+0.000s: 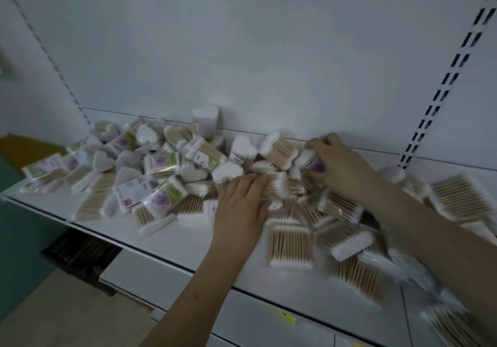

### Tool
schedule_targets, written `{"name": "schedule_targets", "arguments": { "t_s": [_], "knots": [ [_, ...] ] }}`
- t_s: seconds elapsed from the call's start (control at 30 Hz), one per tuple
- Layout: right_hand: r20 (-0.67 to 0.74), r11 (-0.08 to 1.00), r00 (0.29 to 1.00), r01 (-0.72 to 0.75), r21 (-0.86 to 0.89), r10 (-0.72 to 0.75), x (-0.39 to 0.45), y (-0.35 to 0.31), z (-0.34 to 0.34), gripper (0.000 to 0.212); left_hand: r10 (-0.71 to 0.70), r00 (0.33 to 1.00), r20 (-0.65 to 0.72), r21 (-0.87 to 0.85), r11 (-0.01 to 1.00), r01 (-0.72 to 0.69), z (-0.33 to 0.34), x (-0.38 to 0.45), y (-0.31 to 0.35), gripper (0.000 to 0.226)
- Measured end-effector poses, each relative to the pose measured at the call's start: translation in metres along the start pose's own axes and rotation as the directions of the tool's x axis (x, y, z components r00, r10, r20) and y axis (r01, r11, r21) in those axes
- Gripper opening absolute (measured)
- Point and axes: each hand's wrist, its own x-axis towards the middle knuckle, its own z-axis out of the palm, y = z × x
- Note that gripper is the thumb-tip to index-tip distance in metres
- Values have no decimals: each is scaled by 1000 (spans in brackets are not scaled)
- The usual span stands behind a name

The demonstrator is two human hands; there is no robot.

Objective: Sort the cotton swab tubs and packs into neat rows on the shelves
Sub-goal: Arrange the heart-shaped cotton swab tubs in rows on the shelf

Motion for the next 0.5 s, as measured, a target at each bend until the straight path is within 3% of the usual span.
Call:
{"name": "schedule_targets", "arguments": {
  "t_s": [0.17,0.33,0.43,0.5],
  "knots": [
    [-68,999,997,-39,-8,38,-14,-12,-2,52,132,991,20,-173,977,-127,-7,8,-3,52],
    [-319,991,938,-120,57,132,-39,-26,-26,60,154,986,71,-382,917,-115,-20,10,-1,52],
    [-484,979,852,-154,132,200,-70,-35,-44,56,98,983,157,-592,806,14,-26,7,6,54],
    [-570,961,775,-200,189,274,-97,-40,-51,52,101,963,251,-760,636,131,-30,1,15,59]
  ]
}}
